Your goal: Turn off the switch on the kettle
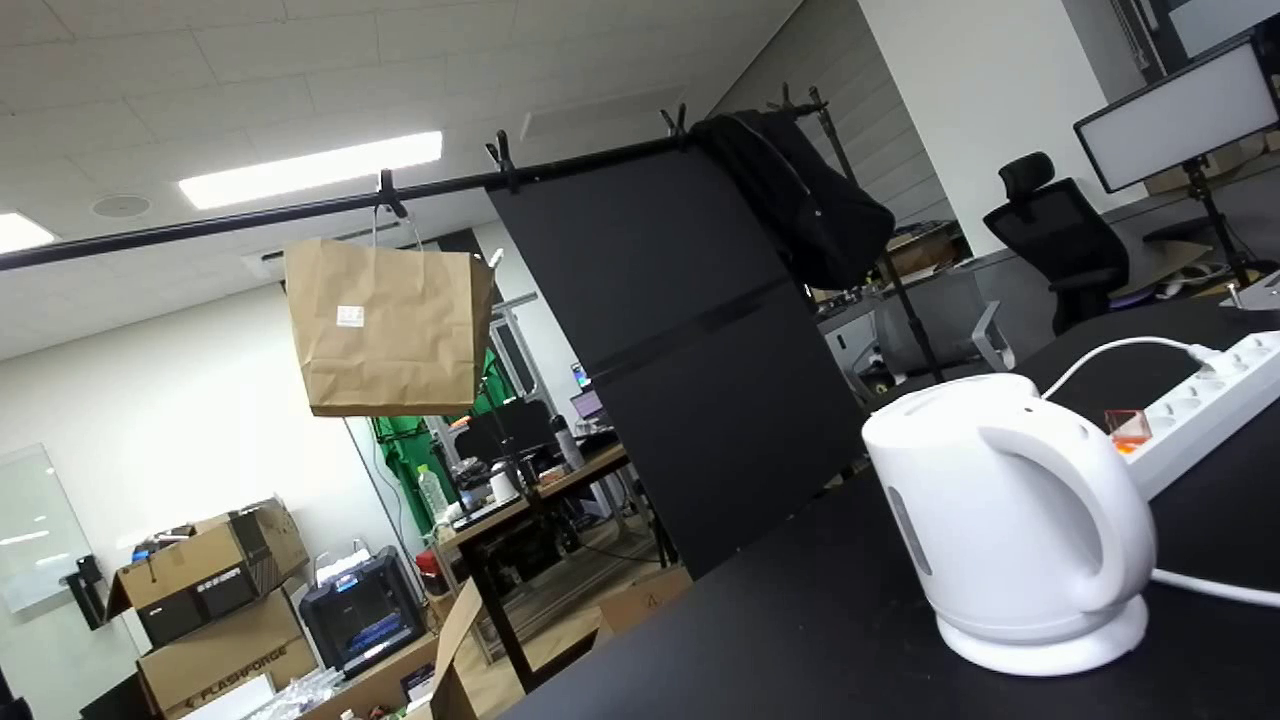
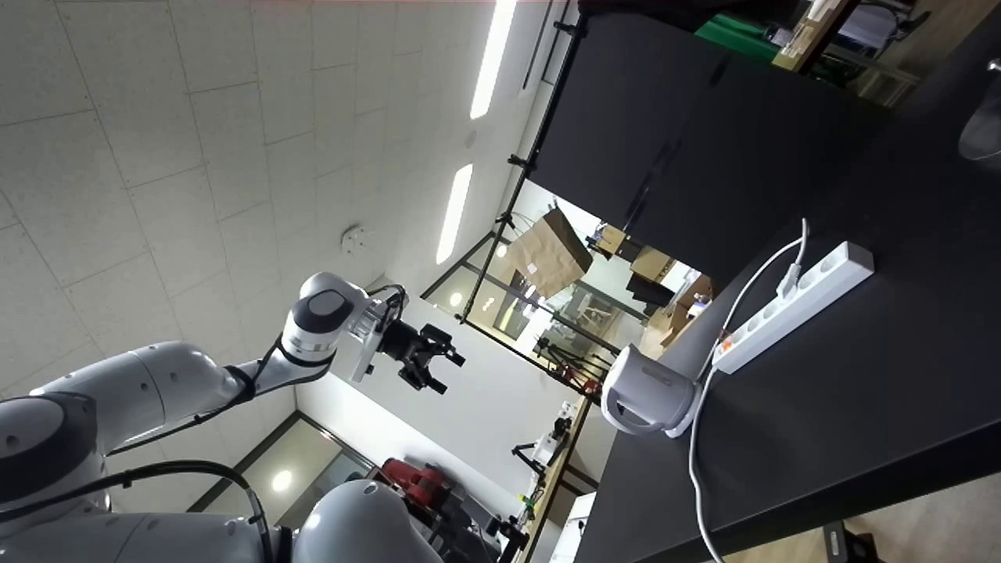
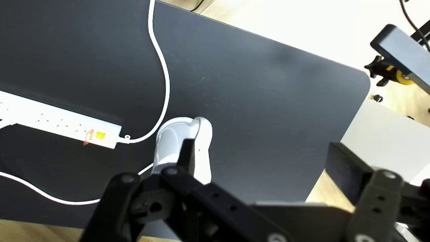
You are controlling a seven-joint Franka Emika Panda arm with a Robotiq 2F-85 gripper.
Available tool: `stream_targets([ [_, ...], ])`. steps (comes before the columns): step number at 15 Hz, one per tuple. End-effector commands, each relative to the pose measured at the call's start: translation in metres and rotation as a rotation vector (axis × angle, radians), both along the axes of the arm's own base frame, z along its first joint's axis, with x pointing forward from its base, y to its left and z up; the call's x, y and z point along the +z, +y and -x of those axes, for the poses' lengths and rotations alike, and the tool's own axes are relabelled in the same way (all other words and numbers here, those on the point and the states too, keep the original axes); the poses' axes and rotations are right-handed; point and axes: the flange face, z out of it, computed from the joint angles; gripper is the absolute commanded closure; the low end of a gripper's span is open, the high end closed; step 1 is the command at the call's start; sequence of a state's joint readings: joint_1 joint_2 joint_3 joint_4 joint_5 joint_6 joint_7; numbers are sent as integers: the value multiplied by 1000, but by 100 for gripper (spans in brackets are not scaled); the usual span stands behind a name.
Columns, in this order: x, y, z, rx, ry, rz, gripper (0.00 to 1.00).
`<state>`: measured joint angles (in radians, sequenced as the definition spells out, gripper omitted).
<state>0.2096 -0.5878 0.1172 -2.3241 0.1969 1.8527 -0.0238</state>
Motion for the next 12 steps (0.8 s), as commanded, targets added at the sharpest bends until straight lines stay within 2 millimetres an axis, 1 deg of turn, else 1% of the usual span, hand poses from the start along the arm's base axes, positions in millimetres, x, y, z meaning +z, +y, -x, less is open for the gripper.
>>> stream_targets([
  [1,-8,5,-6,-25,-52,10,0],
  [7,-61,21,-26,-23,-148,13,0],
  [8,-70,22,-30,-27,-135,21,0],
  [9,-60,21,-25,-4,-131,6,0],
  [10,-68,22,-28,-3,-127,11,0],
  [12,-76,22,-32,-2,-120,15,0],
])
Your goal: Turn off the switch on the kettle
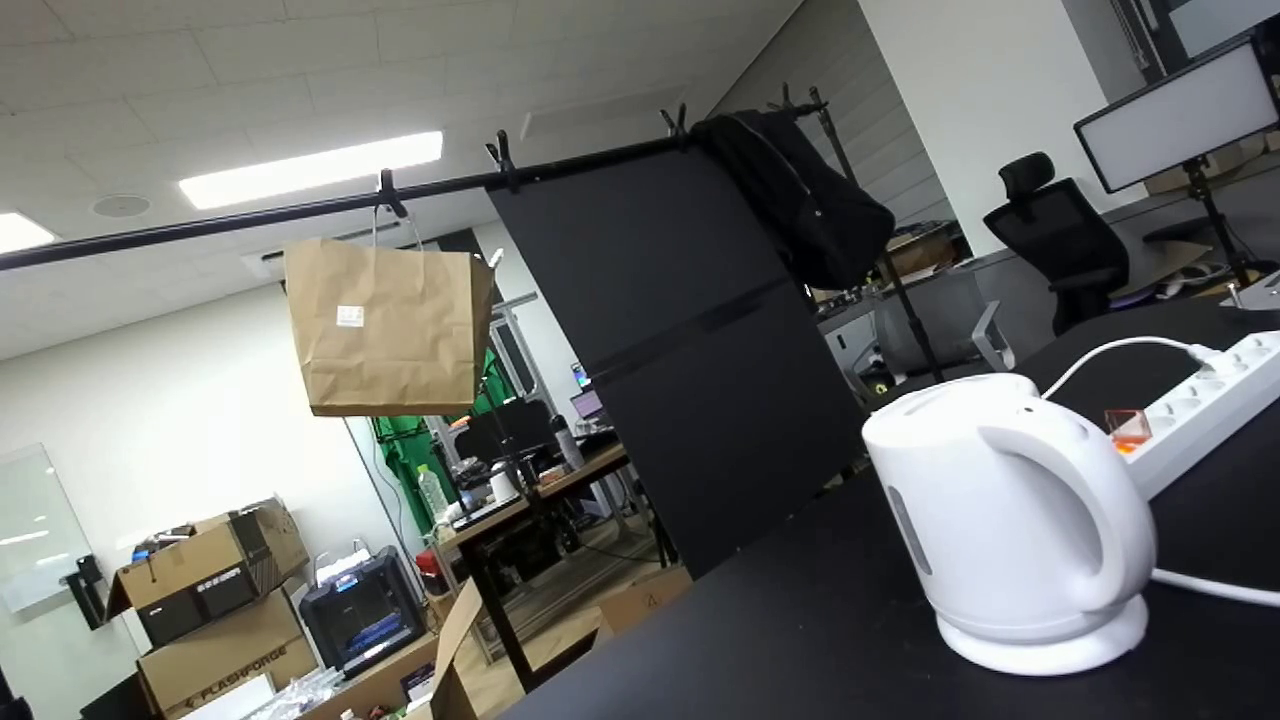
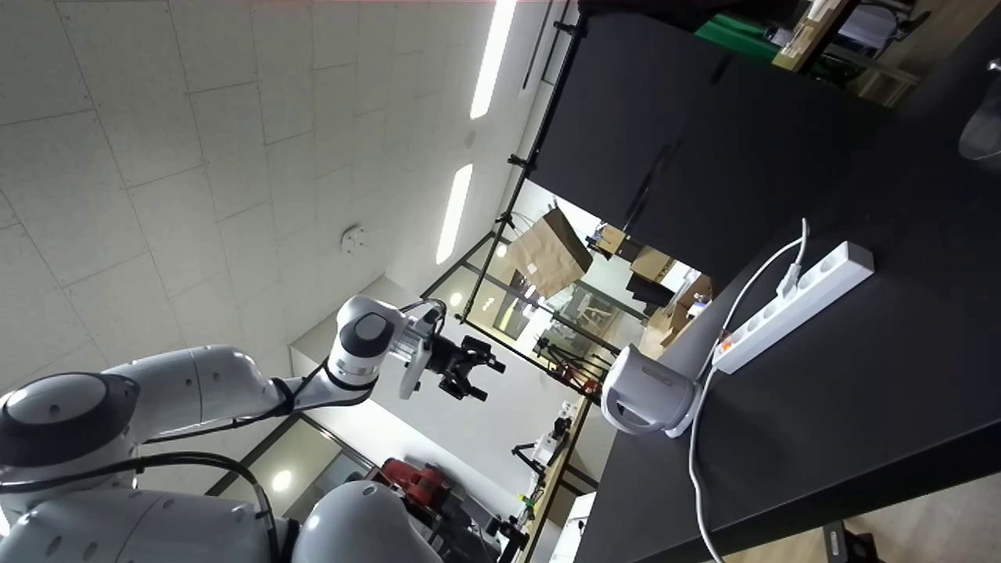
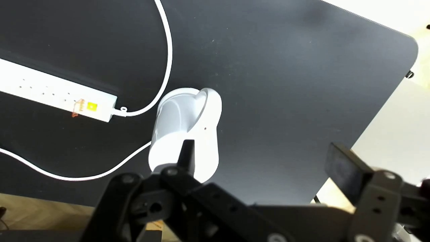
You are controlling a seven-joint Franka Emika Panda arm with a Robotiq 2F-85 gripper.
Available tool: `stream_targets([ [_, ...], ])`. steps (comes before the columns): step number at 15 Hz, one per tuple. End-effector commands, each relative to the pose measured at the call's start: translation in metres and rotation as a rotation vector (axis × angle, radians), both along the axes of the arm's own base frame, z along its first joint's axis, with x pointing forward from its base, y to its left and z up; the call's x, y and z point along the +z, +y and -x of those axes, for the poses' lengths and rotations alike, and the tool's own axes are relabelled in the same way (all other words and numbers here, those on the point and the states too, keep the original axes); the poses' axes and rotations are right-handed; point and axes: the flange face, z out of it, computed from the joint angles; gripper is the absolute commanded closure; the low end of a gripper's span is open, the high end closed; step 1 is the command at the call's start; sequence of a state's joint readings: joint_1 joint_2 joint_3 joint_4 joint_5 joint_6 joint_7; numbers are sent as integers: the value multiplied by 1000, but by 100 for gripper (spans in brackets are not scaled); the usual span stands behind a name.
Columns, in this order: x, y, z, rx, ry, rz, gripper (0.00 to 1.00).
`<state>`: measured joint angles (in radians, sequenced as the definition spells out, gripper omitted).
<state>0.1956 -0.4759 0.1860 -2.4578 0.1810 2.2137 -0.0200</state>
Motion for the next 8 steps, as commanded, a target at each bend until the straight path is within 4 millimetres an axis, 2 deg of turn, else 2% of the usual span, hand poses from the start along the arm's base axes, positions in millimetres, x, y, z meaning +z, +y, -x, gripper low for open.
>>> stream_targets([
  [1,1,0,0,0,0,0,0],
  [6,2,0,0,0,-3,0,0],
  [8,-5,4,-2,-59,-78,7,0],
])
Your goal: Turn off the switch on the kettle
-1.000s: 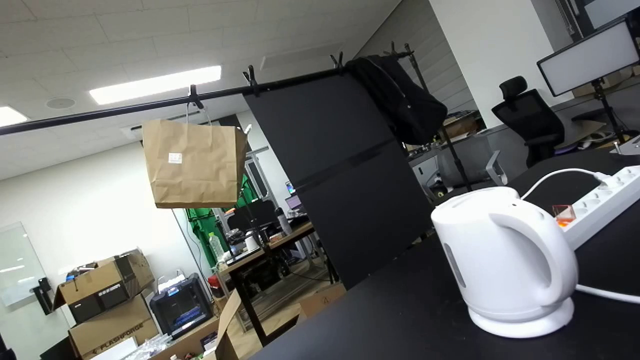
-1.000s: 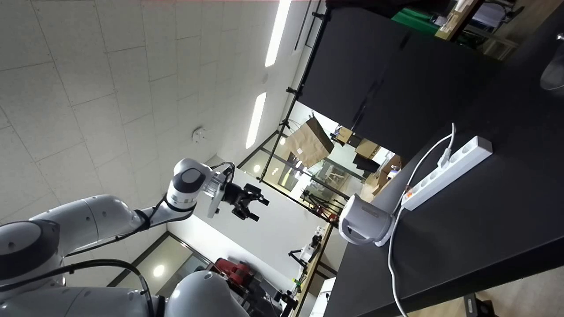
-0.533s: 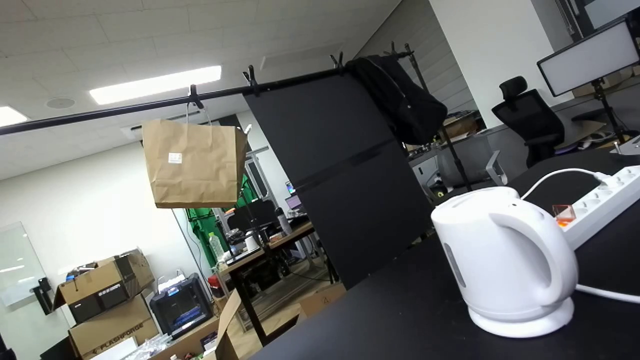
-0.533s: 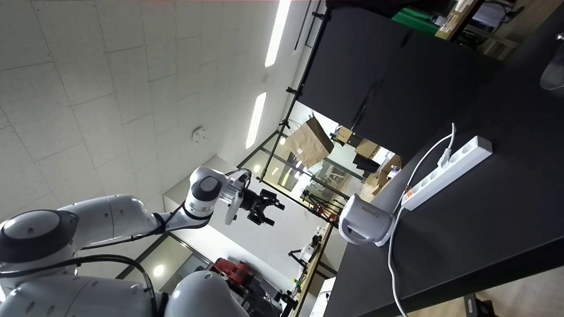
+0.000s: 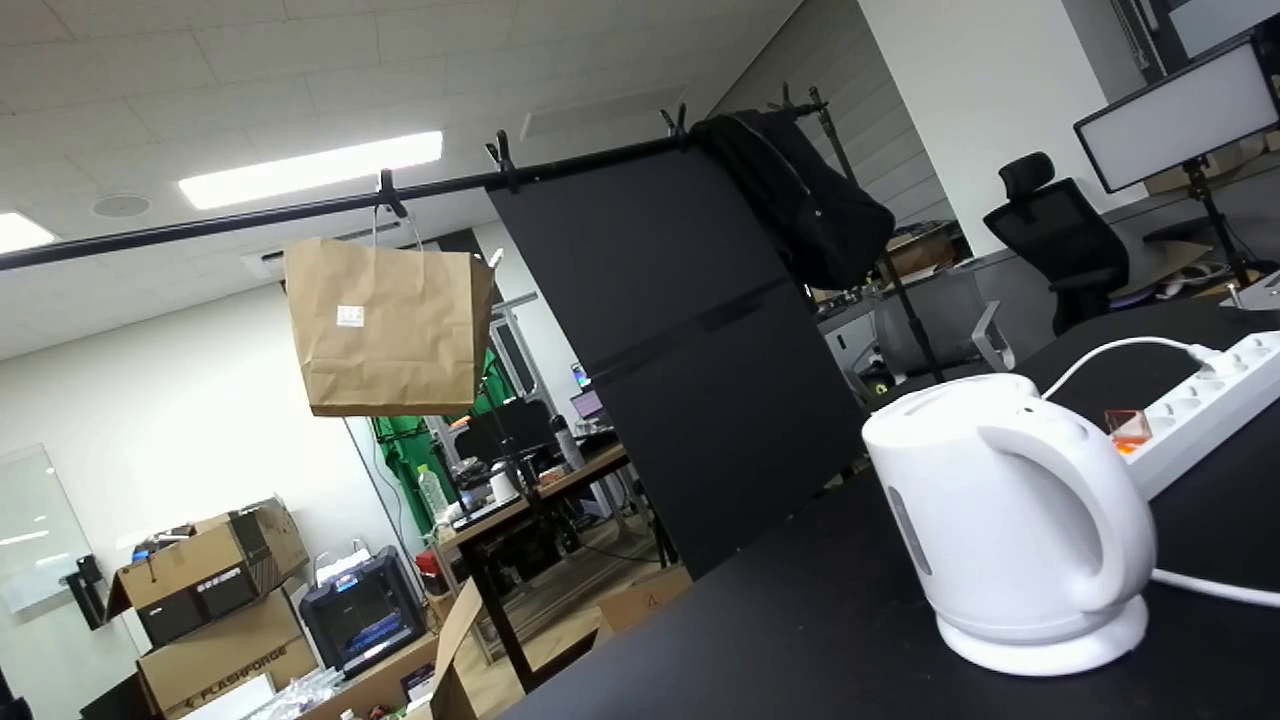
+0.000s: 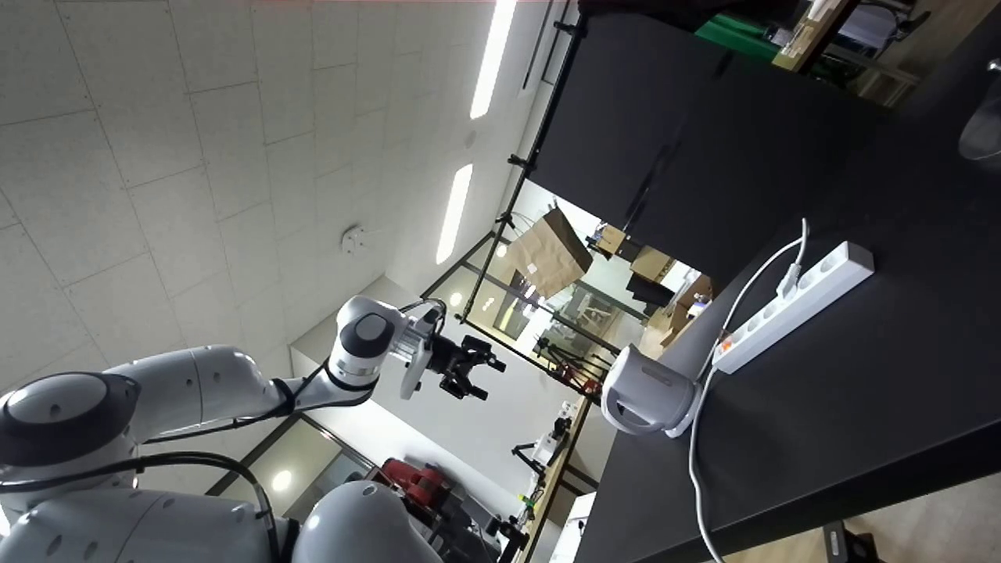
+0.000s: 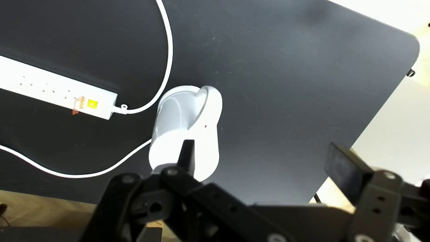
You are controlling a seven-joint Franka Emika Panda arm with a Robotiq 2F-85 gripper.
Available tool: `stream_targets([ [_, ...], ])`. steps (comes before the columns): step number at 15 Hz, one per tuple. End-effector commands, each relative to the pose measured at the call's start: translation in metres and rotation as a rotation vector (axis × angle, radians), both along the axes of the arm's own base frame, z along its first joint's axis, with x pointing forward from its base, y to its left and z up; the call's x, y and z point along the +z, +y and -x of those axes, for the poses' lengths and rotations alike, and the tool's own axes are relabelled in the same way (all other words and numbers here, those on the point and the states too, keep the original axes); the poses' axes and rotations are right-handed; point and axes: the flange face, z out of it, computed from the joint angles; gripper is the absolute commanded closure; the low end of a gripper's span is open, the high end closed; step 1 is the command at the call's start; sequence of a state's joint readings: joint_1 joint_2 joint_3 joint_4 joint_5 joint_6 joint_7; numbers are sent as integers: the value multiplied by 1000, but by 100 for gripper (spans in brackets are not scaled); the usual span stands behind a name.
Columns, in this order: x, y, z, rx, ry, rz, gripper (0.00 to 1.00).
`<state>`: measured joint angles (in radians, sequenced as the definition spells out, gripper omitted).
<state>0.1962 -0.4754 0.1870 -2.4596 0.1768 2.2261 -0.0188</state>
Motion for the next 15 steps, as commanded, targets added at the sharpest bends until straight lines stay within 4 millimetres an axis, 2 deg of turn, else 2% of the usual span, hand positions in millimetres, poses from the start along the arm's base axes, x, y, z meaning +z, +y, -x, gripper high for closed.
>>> stream_targets([
  [1,-9,6,-4,-81,-94,-12,0],
  [8,-50,24,-14,-147,-187,-25,0],
  [11,-70,35,-18,-96,-202,-7,0],
  [12,-61,30,-16,-91,-199,-14,0],
  [15,-74,34,-18,-78,-187,-9,0],
])
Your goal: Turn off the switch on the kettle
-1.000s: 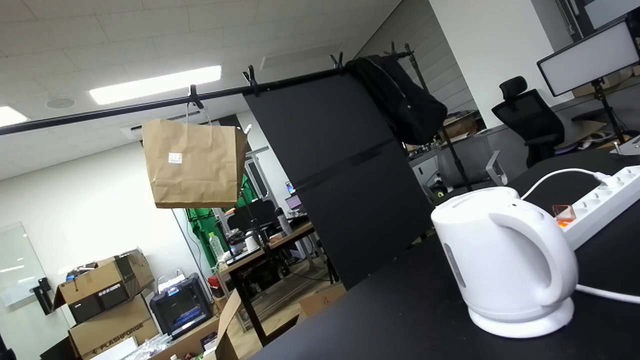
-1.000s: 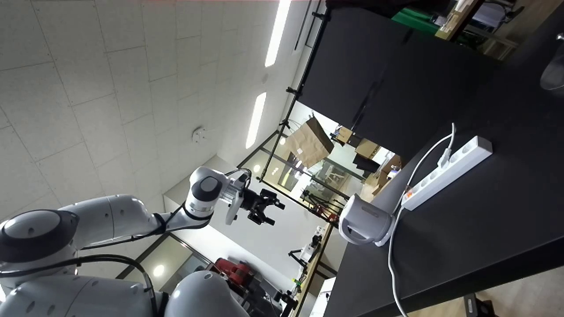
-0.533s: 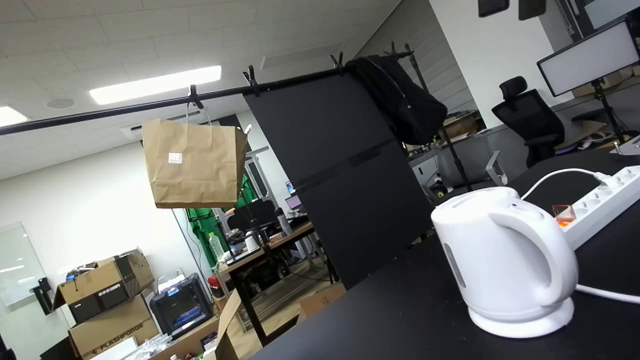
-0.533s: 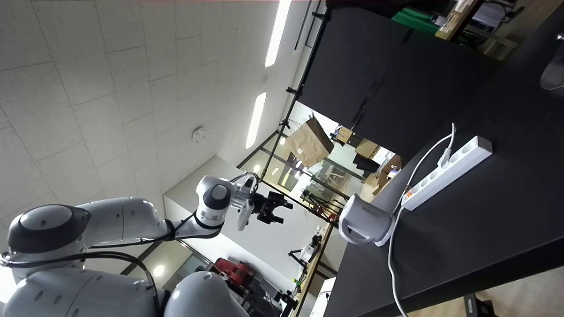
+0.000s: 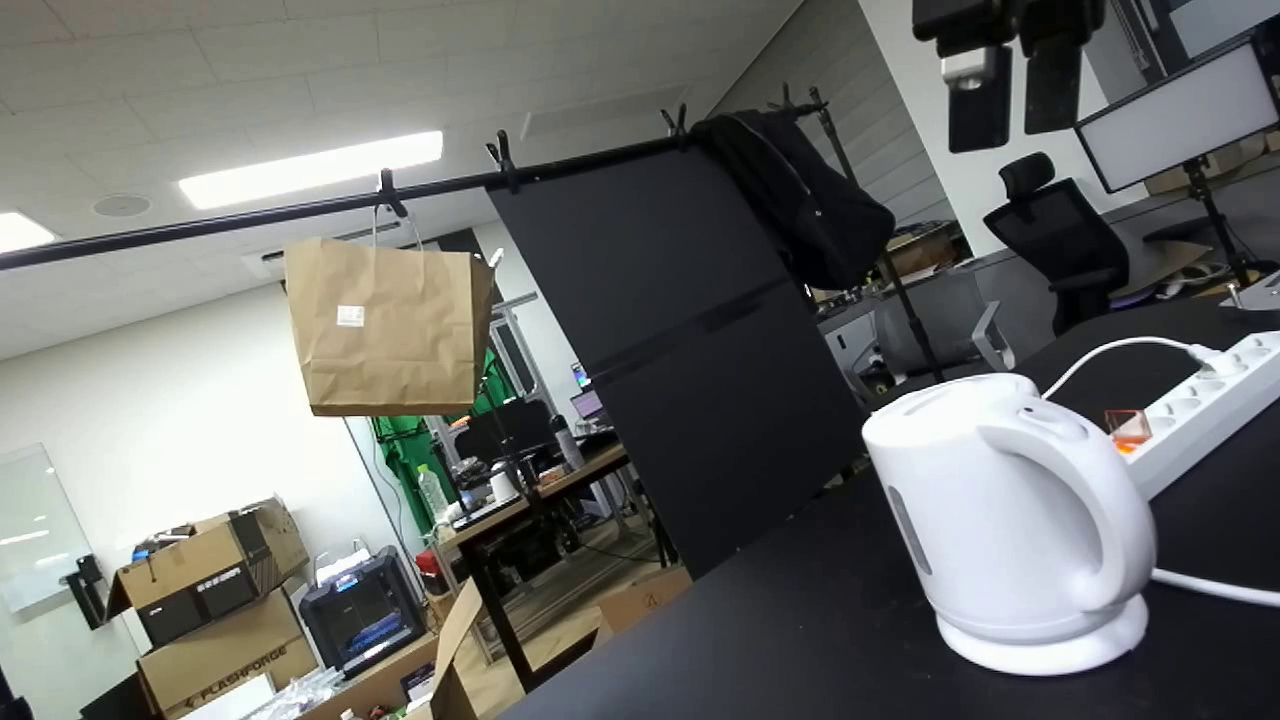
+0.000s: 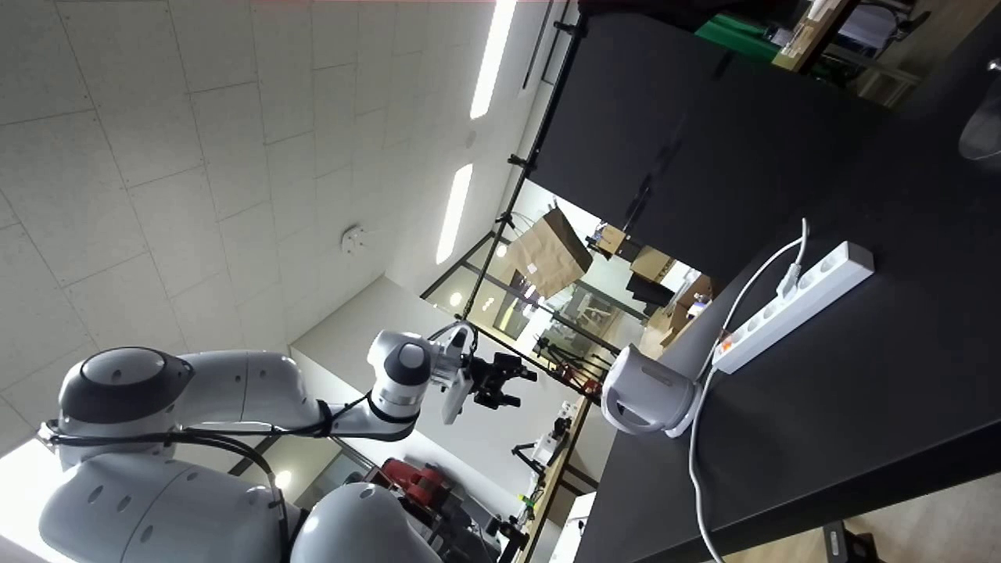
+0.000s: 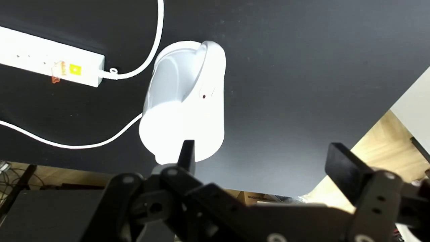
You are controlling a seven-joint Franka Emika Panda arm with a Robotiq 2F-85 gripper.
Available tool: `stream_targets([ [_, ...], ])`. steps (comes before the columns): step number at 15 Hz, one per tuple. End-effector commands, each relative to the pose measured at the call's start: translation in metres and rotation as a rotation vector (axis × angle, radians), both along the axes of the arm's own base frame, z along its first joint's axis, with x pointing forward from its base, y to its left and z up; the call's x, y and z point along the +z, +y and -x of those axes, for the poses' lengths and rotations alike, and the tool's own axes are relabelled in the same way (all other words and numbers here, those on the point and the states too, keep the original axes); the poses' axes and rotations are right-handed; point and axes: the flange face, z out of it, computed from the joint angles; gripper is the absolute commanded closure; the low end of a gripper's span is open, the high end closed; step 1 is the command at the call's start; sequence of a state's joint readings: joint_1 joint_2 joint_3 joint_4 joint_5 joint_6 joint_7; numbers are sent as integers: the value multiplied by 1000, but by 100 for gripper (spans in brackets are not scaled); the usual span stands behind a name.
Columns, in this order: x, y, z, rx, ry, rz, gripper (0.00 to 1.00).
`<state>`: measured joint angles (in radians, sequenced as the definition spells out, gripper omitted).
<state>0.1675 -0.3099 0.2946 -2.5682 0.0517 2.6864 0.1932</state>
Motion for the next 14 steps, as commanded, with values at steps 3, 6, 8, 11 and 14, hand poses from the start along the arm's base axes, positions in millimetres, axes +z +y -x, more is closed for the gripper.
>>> stream_targets([
  [3,0,0,0,2,-1,0,0],
  [6,0,0,0,2,-2,0,0],
  [8,0,0,0,2,-2,0,0],
  [11,-21,2,1,-3,-32,21,0],
  [14,-49,5,8,-43,-64,-17,0],
])
